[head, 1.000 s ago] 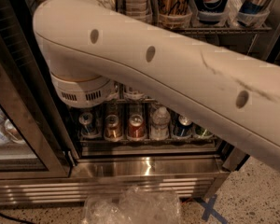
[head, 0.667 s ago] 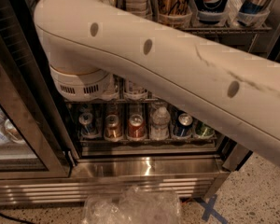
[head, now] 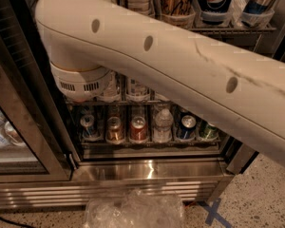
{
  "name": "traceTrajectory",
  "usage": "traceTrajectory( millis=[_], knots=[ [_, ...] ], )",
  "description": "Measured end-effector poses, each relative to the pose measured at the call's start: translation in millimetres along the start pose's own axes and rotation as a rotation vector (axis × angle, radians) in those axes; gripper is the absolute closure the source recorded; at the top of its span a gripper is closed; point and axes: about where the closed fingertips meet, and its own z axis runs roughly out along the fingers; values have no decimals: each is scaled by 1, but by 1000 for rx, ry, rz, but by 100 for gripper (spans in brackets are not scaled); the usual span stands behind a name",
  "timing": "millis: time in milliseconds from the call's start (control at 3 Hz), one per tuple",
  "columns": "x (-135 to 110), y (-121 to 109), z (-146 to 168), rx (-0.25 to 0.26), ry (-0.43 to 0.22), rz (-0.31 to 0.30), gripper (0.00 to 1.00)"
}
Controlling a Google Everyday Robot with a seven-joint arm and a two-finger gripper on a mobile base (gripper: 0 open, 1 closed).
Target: Pick water bottle from top shelf of fridge
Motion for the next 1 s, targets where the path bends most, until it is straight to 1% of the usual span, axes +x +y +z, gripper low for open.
traceTrajectory(
  millis=[333,667,1000],
  knots=[
    [0,0,0,0,-1,0,97],
    [-10,2,-5,-7,-27,0,100],
    [-18,5,-9,-16,-51,-3,100]
  ],
)
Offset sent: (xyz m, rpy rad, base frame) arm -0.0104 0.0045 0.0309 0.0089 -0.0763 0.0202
